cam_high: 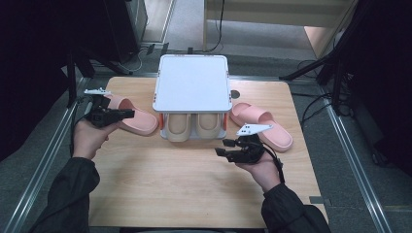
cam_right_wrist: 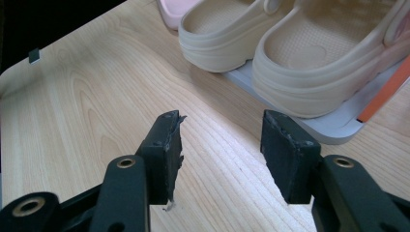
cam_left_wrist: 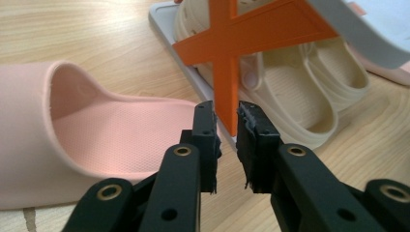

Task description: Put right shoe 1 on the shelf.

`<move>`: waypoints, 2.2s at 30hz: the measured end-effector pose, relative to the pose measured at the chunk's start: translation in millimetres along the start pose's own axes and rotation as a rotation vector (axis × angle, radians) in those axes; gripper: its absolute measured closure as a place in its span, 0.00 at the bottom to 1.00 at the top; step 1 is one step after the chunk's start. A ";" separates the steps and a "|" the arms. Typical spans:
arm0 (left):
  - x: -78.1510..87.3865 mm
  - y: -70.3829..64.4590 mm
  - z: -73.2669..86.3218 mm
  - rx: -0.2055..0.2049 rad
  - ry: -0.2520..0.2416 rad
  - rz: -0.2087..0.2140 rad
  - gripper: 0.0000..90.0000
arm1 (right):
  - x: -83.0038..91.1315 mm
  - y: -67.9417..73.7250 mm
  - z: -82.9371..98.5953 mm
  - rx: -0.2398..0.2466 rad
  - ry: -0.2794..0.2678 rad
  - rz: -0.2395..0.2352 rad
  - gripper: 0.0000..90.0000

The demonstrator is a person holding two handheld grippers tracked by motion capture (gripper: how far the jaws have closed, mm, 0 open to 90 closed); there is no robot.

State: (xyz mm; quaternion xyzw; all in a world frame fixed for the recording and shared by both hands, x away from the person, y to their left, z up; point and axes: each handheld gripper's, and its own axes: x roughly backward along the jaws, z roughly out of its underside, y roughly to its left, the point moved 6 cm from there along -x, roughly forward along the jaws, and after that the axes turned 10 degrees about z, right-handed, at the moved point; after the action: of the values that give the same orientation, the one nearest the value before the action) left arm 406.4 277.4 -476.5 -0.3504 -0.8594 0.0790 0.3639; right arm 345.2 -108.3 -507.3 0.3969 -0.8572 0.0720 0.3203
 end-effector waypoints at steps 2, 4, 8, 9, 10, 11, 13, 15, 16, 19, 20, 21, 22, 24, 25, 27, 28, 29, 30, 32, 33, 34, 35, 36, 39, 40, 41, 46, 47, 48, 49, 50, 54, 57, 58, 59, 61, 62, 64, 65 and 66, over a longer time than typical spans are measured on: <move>-2.3 6.8 3.0 -0.020 0.016 -0.043 0.91 | 0.2 -0.7 0.4 -0.002 -0.001 0.002 0.56; -4.9 13.5 6.2 -0.017 0.014 -0.045 0.95 | 1.4 0.4 1.3 -0.005 0.001 -0.010 0.60; -6.9 30.1 10.4 0.021 0.001 -0.059 0.99 | 3.0 3.3 3.7 0.004 0.005 -0.007 0.63; -7.5 34.1 11.1 0.036 -0.003 -0.057 0.99 | 2.9 3.9 4.3 0.003 0.004 -0.006 0.63; -8.2 36.2 11.3 0.040 -0.005 -0.055 0.99 | 2.9 4.3 5.5 0.003 0.009 -0.003 0.62; -9.8 38.6 11.7 0.047 -0.005 -0.059 0.99 | 3.0 4.3 6.1 0.007 0.010 0.000 0.62; -14.0 43.2 13.0 0.048 0.004 -0.071 0.99 | 3.5 4.5 7.8 0.003 0.018 0.004 0.61; -19.7 47.4 14.8 0.050 0.012 -0.090 0.99 | 4.2 4.7 9.3 -0.001 0.019 0.011 0.61; -22.4 50.1 15.6 0.051 0.017 -0.099 0.99 | 4.4 4.7 10.0 -0.002 0.018 0.010 0.61; -28.8 58.8 17.0 0.072 0.010 -0.116 0.99 | 5.9 4.9 12.7 0.000 0.019 0.017 0.60; -30.4 60.8 17.6 0.079 0.012 -0.119 0.99 | 7.0 4.8 13.9 -0.003 0.021 0.022 0.60; -32.4 63.5 18.5 0.088 0.020 -0.122 0.99 | 7.5 4.5 14.7 -0.003 0.021 0.024 0.60; -33.9 65.4 19.3 0.087 0.025 -0.129 0.99 | 8.4 3.7 15.7 -0.002 0.022 0.029 0.60; -37.0 69.4 20.5 0.091 0.035 -0.141 0.99 | 10.5 2.5 17.5 -0.005 0.022 0.038 0.60; -38.4 71.1 21.3 0.090 0.040 -0.146 0.99 | 11.7 1.8 18.3 -0.005 0.021 0.040 0.60; -41.4 74.3 23.3 0.101 0.048 -0.149 0.98 | 13.3 0.2 19.4 -0.010 0.019 0.049 0.60; -42.5 75.7 24.3 0.106 0.053 -0.143 0.98 | 14.0 -0.1 20.1 -0.016 0.020 0.051 0.60; -43.5 76.5 25.0 0.116 0.053 -0.139 0.98 | 14.3 -0.6 20.6 -0.017 0.021 0.053 0.59; -44.0 76.9 25.3 0.126 0.051 -0.128 0.98 | 14.4 -1.2 21.0 -0.014 0.020 0.057 0.59; -44.7 77.7 25.8 0.127 0.049 -0.130 0.98 | 14.6 -1.4 21.7 -0.014 0.024 0.058 0.59; -45.3 78.2 26.5 0.126 0.053 -0.134 0.98 | 14.8 -1.2 22.0 -0.018 0.029 0.058 0.59; -46.2 79.0 27.6 0.128 0.058 -0.138 0.98 | 14.4 -1.1 22.1 -0.018 0.029 0.058 0.59; -47.0 79.6 28.8 0.128 0.064 -0.140 0.98 | 14.0 -1.2 21.9 -0.016 0.027 0.056 0.59; -47.0 80.0 29.7 0.128 0.063 -0.138 0.98 | 13.5 -1.0 21.8 -0.013 0.025 0.053 0.59; -46.9 80.0 30.3 0.128 0.056 -0.138 0.98 | 13.0 -0.4 21.7 -0.011 0.029 0.051 0.59; -46.9 79.9 30.6 0.129 0.054 -0.136 0.98 | 13.0 -0.3 21.6 -0.011 0.029 0.051 0.59; -46.4 79.9 30.8 0.135 0.056 -0.133 0.98 | 12.9 -0.3 21.5 -0.011 0.029 0.050 0.59; -44.3 80.0 32.1 0.137 0.059 -0.128 0.98 | 12.2 -1.6 21.2 -0.012 0.032 0.053 0.59; -43.7 80.1 32.4 0.139 0.060 -0.127 0.98 | 12.1 -1.8 21.1 -0.012 0.034 0.052 0.59; -43.0 80.0 32.8 0.139 0.063 -0.128 0.98 | 11.8 -1.7 21.1 -0.013 0.035 0.050 0.59; -42.2 80.2 33.3 0.135 0.066 -0.129 0.98 | 11.3 -1.5 21.0 -0.013 0.035 0.049 0.59; -41.5 80.0 33.7 0.136 0.068 -0.129 0.98 | 10.8 -1.3 20.9 -0.013 0.037 0.048 0.59; -38.9 78.7 35.6 0.138 0.077 -0.128 0.98 | 8.6 0.1 19.1 -0.006 0.036 0.034 0.59; -36.1 78.4 37.7 0.135 0.083 -0.128 0.98 | 7.3 2.2 17.5 0.001 0.038 0.023 0.59; -35.2 78.3 38.5 0.137 0.080 -0.128 0.98 | 6.3 3.1 16.9 0.003 0.038 0.019 0.59; -34.1 78.4 39.3 0.139 0.079 -0.129 0.98 | 5.2 3.5 16.5 0.011 0.039 0.015 0.59; -31.3 79.0 41.3 0.141 0.079 -0.131 0.98 | 3.2 4.4 15.6 0.016 0.043 0.009 0.59; -29.8 79.5 42.3 0.143 0.079 -0.134 0.98 | 2.5 4.5 15.0 0.017 0.044 0.010 0.58; -26.8 80.5 44.4 0.143 0.079 -0.138 0.98 | 1.0 5.3 13.5 0.020 0.043 0.003 0.58; -25.2 80.9 45.4 0.147 0.078 -0.139 0.98 | 0.2 5.4 12.9 0.024 0.043 0.001 0.58; -23.8 81.1 46.5 0.148 0.076 -0.142 0.98 | -0.6 5.7 12.3 0.023 0.045 0.001 0.58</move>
State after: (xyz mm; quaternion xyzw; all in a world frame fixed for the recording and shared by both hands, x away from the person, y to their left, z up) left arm 430.6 327.4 -555.4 -0.2636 -0.8594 0.1030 0.4258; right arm 335.3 -108.7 -516.6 0.3985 -0.8490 0.0907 0.3350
